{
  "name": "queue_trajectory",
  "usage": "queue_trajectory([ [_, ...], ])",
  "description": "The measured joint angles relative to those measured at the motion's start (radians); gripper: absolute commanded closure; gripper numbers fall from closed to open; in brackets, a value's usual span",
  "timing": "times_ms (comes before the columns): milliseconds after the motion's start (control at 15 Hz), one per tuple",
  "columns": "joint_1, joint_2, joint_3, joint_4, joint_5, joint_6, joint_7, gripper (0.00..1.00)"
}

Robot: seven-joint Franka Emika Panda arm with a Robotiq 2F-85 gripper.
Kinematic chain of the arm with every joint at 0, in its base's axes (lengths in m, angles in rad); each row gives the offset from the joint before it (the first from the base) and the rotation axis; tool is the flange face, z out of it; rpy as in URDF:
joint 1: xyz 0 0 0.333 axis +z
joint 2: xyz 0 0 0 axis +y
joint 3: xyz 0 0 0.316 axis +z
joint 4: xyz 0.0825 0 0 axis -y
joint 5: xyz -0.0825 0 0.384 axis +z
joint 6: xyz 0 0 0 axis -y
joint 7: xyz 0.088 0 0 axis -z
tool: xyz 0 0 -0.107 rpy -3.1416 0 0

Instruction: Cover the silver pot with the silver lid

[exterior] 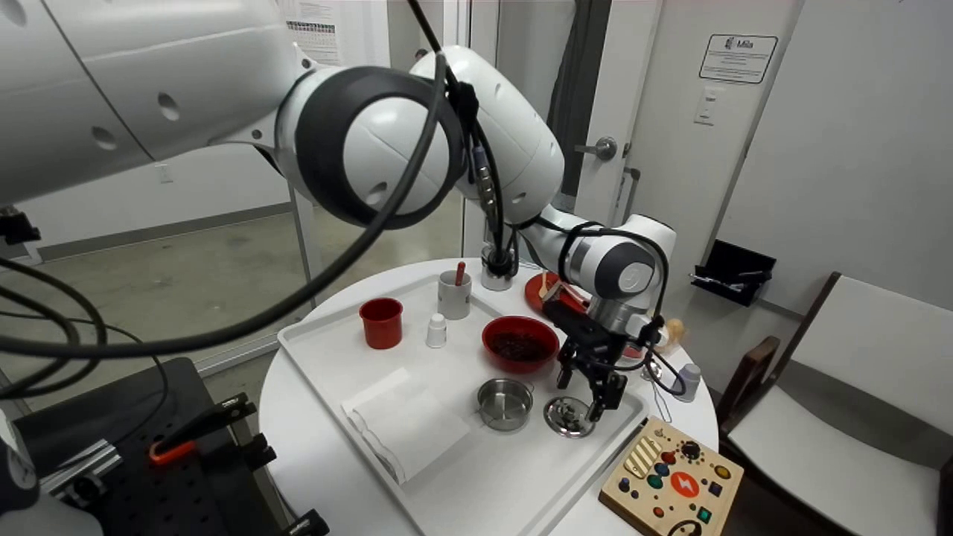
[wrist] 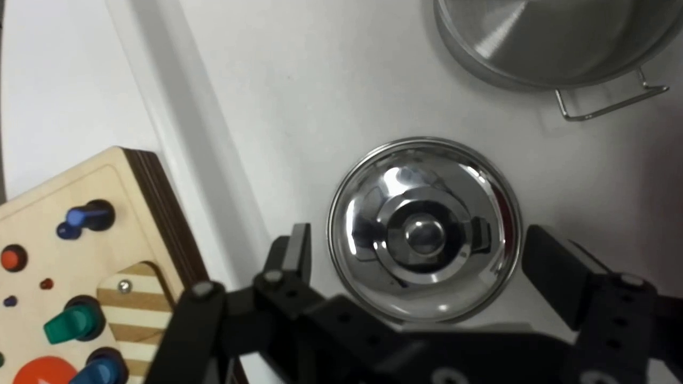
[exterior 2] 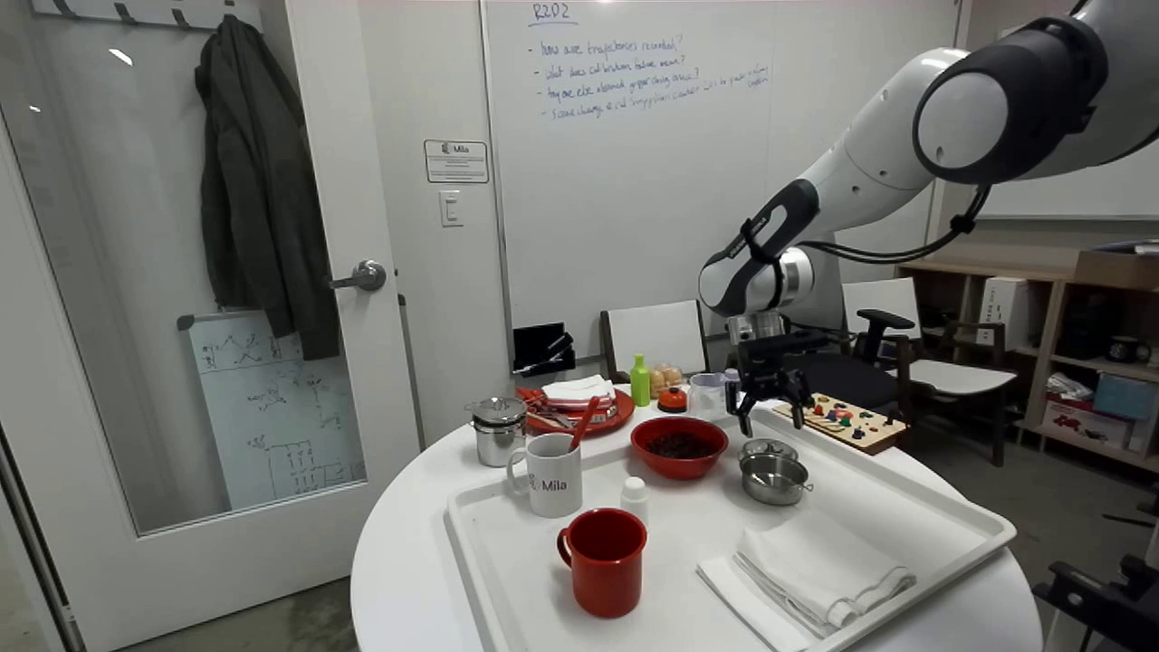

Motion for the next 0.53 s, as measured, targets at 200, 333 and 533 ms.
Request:
queue_trajectory([
  [200,-0.004,0.025,0.004,0.037,0.001,-0.018,0.0,0.0],
  [333,-0.008,0.04,0.009,0.06,0.001,-0.026,0.0,0.0],
  [533,-0.013,0.064,0.015,0.094,0.001,-0.041,0.0,0.0],
])
